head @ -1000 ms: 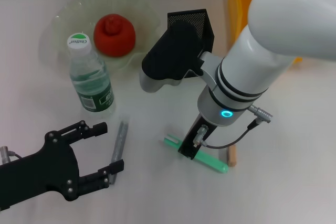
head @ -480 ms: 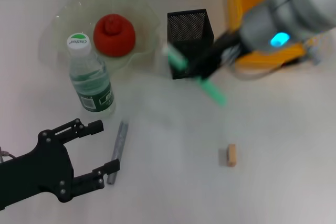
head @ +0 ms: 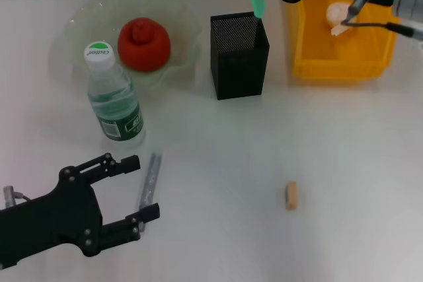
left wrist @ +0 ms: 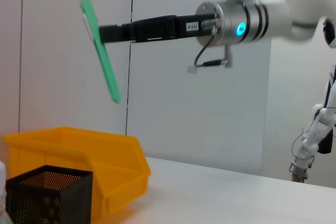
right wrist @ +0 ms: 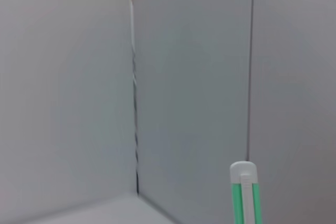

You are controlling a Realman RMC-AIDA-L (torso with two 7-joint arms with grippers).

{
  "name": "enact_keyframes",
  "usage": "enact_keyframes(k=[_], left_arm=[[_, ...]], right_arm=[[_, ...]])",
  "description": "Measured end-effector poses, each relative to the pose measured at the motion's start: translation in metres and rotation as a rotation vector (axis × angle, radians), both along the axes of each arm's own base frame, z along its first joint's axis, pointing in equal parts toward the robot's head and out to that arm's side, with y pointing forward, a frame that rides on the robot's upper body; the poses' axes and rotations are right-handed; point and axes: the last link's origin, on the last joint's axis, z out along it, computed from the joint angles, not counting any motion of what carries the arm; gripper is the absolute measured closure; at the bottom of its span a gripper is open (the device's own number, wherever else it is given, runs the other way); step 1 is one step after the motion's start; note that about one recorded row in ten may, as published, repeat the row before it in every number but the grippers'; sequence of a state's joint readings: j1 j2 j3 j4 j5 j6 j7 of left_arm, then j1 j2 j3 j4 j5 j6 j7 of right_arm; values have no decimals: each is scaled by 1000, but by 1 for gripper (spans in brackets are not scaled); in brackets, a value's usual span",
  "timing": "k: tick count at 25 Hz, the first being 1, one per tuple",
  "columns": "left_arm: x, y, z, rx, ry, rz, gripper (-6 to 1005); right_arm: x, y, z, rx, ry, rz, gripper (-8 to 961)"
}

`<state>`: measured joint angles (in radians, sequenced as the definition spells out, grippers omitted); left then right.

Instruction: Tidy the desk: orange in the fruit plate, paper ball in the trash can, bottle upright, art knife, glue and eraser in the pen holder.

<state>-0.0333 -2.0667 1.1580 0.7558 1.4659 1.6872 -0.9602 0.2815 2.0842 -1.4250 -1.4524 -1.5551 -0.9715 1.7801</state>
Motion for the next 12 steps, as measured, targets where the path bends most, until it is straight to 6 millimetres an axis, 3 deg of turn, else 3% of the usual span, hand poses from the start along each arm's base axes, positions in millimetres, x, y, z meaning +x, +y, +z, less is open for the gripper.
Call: enact_keyframes(k=[4, 12], left_arm=[[0, 3, -3, -13, 3, -2, 256], [1, 4, -3, -16, 7, -5, 257]], right_arm=[[32, 14, -22, 106, 77, 89, 704], [62, 35, -51, 92, 135, -6, 685]])
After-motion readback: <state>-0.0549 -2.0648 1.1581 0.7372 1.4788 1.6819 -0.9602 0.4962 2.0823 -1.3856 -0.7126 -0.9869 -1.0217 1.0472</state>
